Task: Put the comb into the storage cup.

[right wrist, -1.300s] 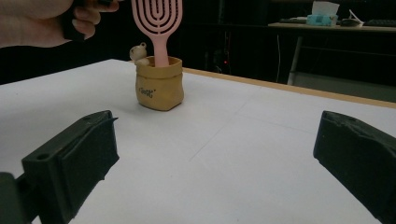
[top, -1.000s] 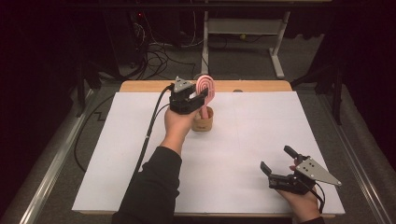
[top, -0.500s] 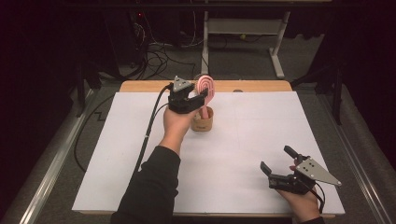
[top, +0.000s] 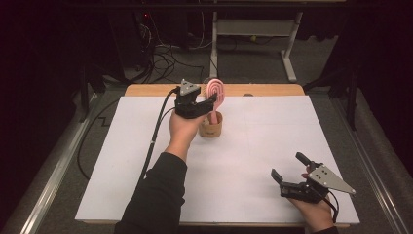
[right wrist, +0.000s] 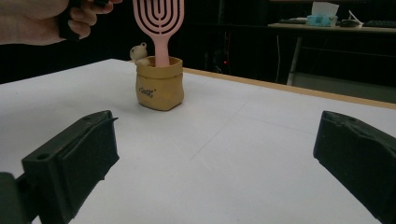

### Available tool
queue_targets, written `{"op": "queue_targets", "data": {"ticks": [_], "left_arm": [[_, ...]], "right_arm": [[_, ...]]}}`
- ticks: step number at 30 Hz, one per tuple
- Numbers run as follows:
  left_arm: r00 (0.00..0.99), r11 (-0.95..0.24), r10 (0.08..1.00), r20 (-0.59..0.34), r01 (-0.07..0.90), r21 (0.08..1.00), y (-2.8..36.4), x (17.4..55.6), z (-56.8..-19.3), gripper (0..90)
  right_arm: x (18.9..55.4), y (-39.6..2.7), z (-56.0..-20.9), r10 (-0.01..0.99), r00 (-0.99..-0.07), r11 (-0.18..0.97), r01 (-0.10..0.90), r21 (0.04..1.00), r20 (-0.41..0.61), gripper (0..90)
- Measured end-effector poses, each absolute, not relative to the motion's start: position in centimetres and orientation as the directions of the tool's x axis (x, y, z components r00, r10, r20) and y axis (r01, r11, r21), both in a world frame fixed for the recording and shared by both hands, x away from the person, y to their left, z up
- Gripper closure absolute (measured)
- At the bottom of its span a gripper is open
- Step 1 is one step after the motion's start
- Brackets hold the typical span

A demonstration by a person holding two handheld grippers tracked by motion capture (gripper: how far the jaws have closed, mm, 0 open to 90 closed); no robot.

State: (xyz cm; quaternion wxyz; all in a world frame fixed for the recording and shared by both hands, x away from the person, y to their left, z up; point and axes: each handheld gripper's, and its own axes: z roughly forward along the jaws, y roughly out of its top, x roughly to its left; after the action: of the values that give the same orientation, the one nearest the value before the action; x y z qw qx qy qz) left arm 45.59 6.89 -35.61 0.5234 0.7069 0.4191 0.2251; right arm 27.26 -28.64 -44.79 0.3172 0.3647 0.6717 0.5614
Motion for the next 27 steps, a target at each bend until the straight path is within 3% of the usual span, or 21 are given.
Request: {"op": "queue_targets", "data": {"ticks": [6,14,27], "left_arm": [[0.534,-0.102,0.837,-0.119,0.366,0.925,6.85,45.65,-35.69,33.1],[0.514,-0.101,0.85,-0.117,0.376,0.921,7.03,45.74,-35.66,25.2],[0.521,-0.113,0.846,-0.114,0.384,0.916,6.63,45.68,-36.01,25.2]], "right_arm": [[27.26,-28.66,-44.8,0.846,-0.533,0.102,0.135,0.986,-0.015,0.3],[27.26,-28.66,-44.8,0.845,-0.535,0.102,0.134,0.986,-0.014,0.3],[27.28,-28.63,-44.82,0.844,-0.536,0.103,0.135,0.986,-0.015,0.3]]}}
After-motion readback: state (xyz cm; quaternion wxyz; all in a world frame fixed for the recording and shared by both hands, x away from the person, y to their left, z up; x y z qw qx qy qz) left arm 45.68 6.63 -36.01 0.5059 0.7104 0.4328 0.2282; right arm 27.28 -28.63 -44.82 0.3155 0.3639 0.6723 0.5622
